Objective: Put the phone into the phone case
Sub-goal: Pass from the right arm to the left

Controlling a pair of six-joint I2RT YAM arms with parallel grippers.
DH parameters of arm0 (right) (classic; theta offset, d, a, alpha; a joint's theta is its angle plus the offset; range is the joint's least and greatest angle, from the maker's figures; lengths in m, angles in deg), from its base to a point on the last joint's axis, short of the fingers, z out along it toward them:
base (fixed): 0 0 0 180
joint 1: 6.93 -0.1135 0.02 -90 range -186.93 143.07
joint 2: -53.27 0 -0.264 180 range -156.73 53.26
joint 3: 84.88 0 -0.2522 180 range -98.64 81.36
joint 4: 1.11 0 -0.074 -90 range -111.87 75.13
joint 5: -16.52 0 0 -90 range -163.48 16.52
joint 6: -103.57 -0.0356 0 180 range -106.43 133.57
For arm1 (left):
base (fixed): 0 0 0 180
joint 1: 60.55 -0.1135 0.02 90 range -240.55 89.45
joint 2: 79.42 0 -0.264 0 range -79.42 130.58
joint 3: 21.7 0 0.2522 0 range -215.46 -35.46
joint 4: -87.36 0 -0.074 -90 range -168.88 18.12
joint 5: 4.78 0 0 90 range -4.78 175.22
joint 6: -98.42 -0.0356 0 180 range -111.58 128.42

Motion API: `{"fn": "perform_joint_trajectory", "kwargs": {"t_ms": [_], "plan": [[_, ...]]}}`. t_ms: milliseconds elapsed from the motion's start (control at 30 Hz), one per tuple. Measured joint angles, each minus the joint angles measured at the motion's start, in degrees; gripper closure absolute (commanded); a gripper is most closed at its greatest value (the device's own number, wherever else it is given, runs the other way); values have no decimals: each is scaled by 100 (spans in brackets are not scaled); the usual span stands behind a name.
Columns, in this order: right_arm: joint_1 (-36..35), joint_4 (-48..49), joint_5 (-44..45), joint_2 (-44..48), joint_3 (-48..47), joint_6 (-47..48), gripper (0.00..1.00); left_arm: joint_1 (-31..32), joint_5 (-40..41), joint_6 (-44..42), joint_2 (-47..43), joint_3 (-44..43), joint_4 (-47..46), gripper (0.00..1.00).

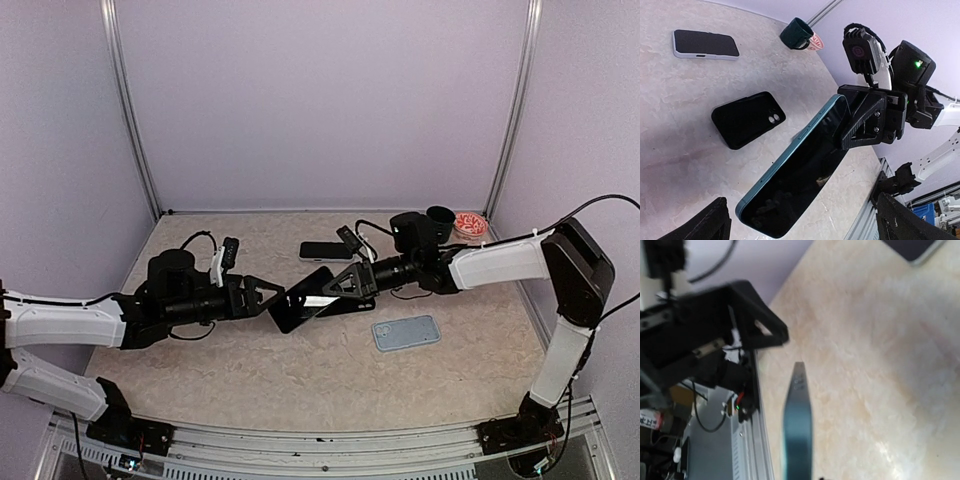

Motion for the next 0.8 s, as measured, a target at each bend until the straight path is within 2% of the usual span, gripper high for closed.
{"fn": "perform_joint_trajectory", "kwargs": {"t_ms": [367, 800], "plan": [[46, 1777, -61, 396, 662, -691, 100, -245, -994, 942, 444, 308, -1502, 2], [103, 2964, -160, 407, 949, -1246, 100, -238, -1631, 1814, 1340, 358, -3346, 13]]}}
